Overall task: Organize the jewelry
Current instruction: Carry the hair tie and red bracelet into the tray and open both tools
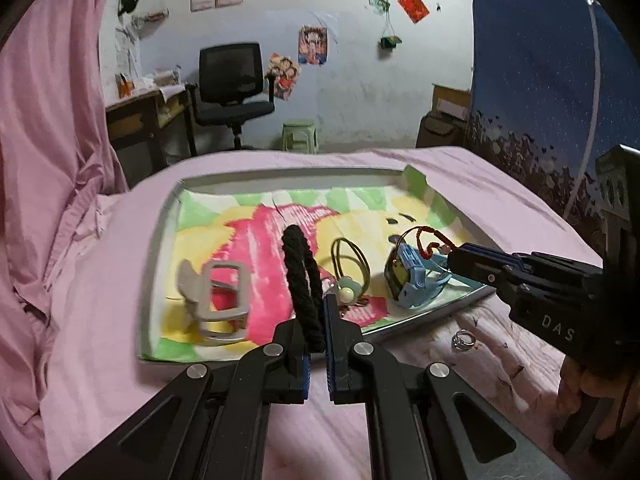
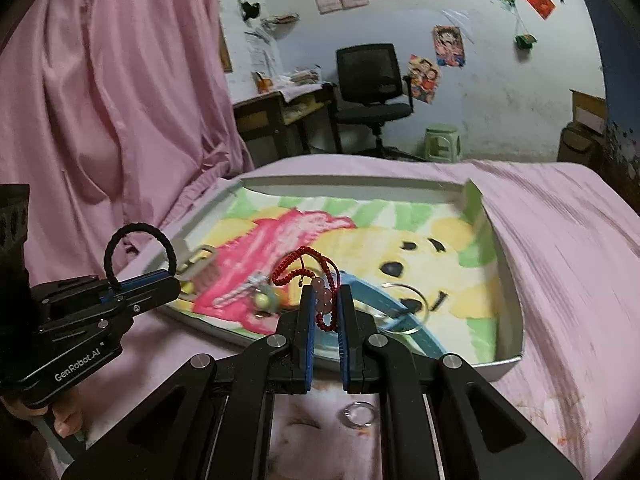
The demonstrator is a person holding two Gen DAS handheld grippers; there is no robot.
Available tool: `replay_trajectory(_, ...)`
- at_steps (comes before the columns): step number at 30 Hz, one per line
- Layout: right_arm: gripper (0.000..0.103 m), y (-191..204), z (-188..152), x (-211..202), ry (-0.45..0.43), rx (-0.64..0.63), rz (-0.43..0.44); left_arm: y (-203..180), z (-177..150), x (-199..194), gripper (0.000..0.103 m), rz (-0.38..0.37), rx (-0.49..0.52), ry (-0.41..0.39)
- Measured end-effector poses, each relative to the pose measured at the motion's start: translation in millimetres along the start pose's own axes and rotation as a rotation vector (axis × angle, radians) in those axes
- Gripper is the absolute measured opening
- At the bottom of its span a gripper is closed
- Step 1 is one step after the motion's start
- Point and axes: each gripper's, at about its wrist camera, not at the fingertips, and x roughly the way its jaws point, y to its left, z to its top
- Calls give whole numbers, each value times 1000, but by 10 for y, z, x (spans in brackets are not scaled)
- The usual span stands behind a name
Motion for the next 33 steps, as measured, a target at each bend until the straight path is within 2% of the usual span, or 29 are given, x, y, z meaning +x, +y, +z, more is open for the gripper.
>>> replay_trajectory(8, 9, -94, -82, 63, 36, 28, -5, -40, 67, 231, 6, -17, -31, 97)
replay_trajectory(11, 9, -109, -96, 74, 40, 36, -11, -39, 47, 261, 6, 1, -39, 119)
replay_trajectory(16, 10, -146, -116, 81, 50, 48, -15, -33, 29, 235, 8, 7, -50, 113)
replay_trajectory(18, 10, -156, -121, 80, 52, 49, -20, -35, 33, 231, 17, 10, -49, 114)
replay_trajectory(20, 11, -167, -121, 82, 55, 52, -22, -39, 27, 206, 52, 16, -52, 102)
replay_trajectory(21, 11, -171, -122, 80, 55, 53, -24, -31, 29, 184, 55, 23, -54, 89)
replay_trajectory(28, 12, -209, -131, 6, 34, 56, -38, -33, 36, 43, 56, 30, -58, 20)
replay_trajectory(30, 25, -212, -132, -43, 15, 55, -43, -39, 20, -34, 59, 40, -63, -14)
replay_trajectory(32, 36, -210, -126, -110, -12, 51, -52, -41, 11, -105, 67, 48, -72, -45)
replay_trajectory(33, 38, -207, -125, -157, -30, 48, -55, -44, -3, -161, 69, 54, -80, -67)
